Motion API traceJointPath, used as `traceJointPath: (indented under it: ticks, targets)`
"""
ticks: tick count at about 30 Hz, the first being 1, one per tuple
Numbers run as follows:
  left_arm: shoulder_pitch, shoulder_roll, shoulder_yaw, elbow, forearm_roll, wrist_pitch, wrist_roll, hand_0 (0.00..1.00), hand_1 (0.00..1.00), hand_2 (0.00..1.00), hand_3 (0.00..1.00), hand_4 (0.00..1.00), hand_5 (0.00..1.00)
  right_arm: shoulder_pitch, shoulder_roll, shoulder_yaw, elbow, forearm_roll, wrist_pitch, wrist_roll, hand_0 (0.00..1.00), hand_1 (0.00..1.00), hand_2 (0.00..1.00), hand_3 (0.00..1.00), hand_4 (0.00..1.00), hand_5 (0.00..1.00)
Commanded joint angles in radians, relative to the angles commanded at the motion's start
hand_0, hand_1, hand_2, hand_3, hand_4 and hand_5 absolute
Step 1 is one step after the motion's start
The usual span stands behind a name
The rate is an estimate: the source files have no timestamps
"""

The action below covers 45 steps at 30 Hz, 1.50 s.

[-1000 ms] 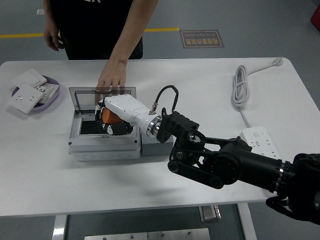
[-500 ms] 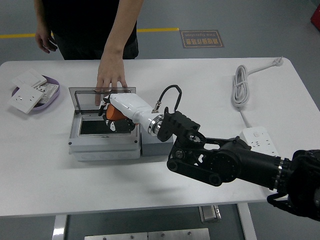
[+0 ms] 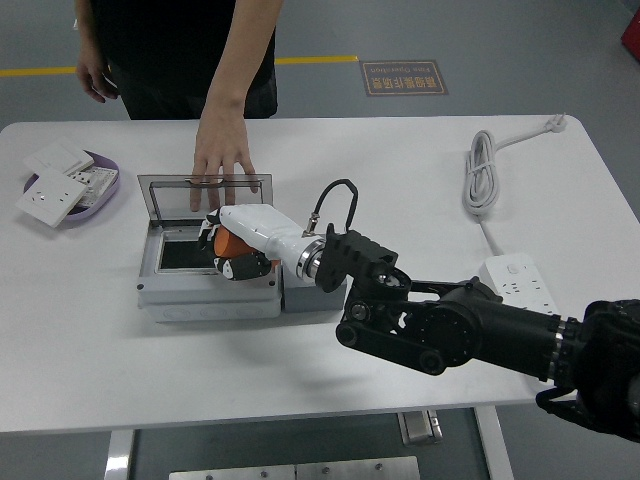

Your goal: Pick up the cylinder from the cube,place it in the box,flap close box

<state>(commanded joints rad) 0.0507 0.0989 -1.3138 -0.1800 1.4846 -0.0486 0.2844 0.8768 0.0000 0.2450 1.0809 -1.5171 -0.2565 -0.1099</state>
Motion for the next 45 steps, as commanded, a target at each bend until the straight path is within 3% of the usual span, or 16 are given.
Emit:
traceJointPath:
  ticks: [4,5,11,12,24,33,40,42,45]
  targets:
    - [-0.002,0.000,-0.002,0.000,0.004,0.000,-0.001,0.604,0.590,0.591,0.585,0.645,0.205,0.001,0.000,0.000,-0.006,-0.005,0.010,0.001,0.696,0.668,0.672,0.649,0.199,0.085]
    - [-0.002,0.000,-0.003,0.000,0.006,0.000,-0.001,0.603,0.590,0.591,0.585,0.645,0.206,0.002,0.000,0.001,-0.008,-0.007,0.010,0.002,0.793,0.744,0.776,0.736,0.590,0.140]
    - [-0.003,-0.001,0.001,0.000,0.005,-0.001,-0.001,0.603,0.590,0.591,0.585,0.645,0.206,0.002,0.000,0.008,-0.012,-0.011,0.010,0.005,0.793,0.744,0.776,0.736,0.590,0.140]
    - [-0.003,-0.001,0.001,0.000,0.006,-0.001,-0.001,0.603,0.590,0.591,0.585,0.645,0.207,0.003,0.000,0.010,-0.012,-0.010,0.009,0.006,0.818,0.759,0.785,0.793,0.698,0.164]
    - [-0.002,-0.002,-0.002,0.000,0.012,-0.002,-0.001,0.603,0.590,0.591,0.584,0.644,0.205,-0.013,0.000,0.041,0.010,0.023,-0.001,0.024,0.826,0.761,0.782,0.796,0.769,0.195]
    - [0.014,-0.009,0.002,0.000,-0.003,0.001,0.000,0.604,0.590,0.591,0.584,0.644,0.204,-0.100,-0.003,0.191,0.145,0.209,0.058,0.065,0.826,0.758,0.776,0.791,0.780,0.209]
    - [0.009,-0.011,0.008,0.000,-0.012,0.003,-0.005,0.604,0.590,0.591,0.585,0.644,0.204,-0.122,-0.076,0.329,0.263,0.261,0.098,0.078,0.821,0.744,0.756,0.773,0.755,0.221]
    - [0.008,-0.011,0.007,0.000,-0.011,0.003,-0.005,0.604,0.589,0.591,0.584,0.642,0.203,-0.122,-0.112,0.379,0.287,0.256,0.109,0.081,0.819,0.738,0.746,0.744,0.701,0.248]
    - [0.007,-0.012,0.006,0.000,-0.009,0.002,-0.004,0.604,0.589,0.591,0.584,0.642,0.203,-0.123,-0.146,0.433,0.294,0.249,0.118,0.082,0.819,0.738,0.746,0.744,0.701,0.248]
